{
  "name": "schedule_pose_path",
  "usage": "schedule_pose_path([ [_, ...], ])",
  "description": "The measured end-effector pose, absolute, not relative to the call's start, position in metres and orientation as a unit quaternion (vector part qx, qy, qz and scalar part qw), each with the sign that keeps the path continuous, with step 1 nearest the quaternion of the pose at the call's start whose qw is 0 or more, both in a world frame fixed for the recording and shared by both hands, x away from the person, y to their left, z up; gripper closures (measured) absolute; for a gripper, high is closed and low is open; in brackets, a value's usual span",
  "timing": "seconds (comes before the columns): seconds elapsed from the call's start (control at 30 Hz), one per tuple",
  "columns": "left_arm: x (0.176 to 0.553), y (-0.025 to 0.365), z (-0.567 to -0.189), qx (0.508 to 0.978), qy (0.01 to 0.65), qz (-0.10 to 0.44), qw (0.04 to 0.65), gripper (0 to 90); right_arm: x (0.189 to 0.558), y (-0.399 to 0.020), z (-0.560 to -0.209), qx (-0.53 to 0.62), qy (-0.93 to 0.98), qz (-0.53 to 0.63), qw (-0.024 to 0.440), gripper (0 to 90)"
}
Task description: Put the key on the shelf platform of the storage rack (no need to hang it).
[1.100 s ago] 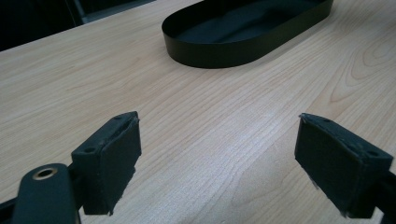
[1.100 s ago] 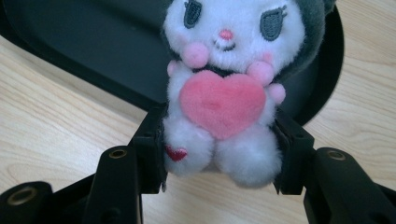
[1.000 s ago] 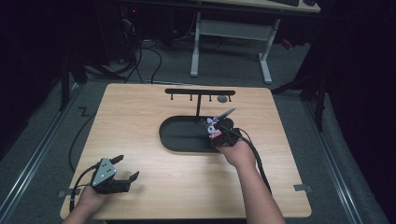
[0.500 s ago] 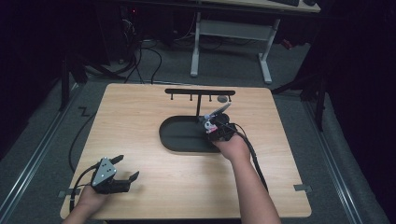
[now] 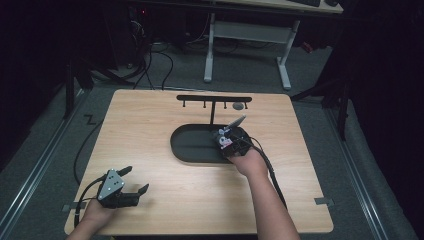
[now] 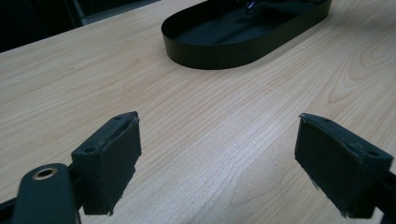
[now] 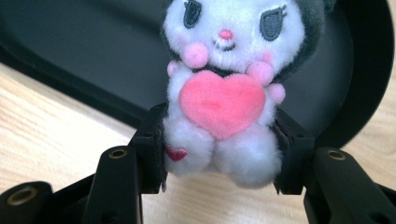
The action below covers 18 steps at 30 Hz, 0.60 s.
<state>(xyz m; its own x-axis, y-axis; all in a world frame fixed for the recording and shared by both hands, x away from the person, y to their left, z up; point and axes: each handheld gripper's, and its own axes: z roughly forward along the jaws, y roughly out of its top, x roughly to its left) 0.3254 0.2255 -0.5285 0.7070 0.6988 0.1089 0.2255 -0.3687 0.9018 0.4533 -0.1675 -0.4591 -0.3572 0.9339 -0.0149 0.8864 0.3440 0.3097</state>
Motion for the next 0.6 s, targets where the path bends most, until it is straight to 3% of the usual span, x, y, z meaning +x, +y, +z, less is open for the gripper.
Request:
schedule_pose_path([
  [0.6,0.326,0.226,-0.529,0.789,0.294,0.246,0.48,15.5,0.464,-0.164,-0.469,0.566,0.81,0.125,0.092,46.8],
])
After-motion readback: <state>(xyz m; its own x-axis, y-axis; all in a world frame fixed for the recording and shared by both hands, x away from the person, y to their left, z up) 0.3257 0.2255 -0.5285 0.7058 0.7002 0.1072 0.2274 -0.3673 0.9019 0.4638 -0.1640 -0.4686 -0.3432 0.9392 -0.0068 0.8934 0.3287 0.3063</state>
